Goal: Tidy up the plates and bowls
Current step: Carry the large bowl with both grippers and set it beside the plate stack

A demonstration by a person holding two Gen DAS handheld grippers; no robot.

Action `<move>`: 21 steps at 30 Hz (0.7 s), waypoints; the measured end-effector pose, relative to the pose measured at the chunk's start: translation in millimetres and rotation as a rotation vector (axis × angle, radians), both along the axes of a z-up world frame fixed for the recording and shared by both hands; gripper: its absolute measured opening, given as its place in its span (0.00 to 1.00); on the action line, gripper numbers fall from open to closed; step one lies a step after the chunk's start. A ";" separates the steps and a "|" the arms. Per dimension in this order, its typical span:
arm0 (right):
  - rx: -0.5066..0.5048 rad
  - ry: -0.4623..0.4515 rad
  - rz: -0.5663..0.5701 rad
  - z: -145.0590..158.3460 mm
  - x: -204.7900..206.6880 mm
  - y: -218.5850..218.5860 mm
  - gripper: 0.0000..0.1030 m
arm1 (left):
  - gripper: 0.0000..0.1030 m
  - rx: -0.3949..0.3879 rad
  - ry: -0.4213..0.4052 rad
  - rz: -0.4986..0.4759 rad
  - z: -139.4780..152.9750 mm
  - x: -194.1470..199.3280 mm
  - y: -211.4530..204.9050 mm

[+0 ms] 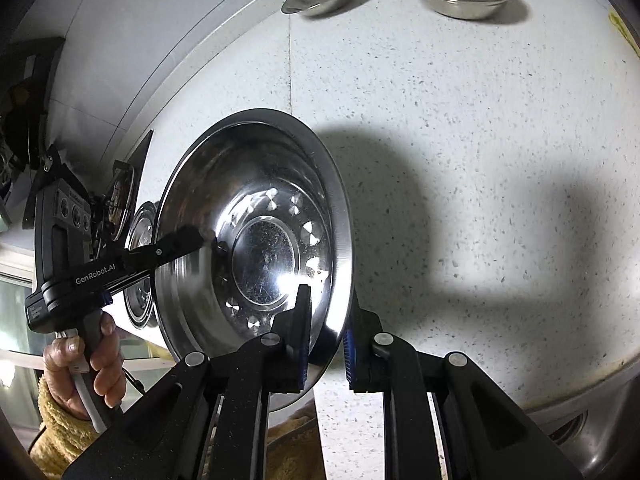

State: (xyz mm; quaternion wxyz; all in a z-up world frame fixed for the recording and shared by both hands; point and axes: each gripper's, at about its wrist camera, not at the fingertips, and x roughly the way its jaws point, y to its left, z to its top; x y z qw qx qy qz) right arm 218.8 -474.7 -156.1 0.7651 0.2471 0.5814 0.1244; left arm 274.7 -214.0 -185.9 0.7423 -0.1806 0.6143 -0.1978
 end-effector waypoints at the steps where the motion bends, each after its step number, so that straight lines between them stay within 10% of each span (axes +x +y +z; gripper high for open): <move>1: 0.000 0.002 -0.001 1.5 0.9 -0.9 0.13 | 0.07 0.001 0.002 0.003 -1.8 -1.1 -0.1; 13: 0.028 0.003 -0.018 0.0 8.4 0.2 0.14 | 0.10 0.022 0.018 0.021 -14.7 5.4 -2.2; 21: 0.042 -0.014 -0.026 6.1 0.5 -7.6 0.15 | 0.48 0.039 -0.008 0.015 -9.0 7.5 -0.4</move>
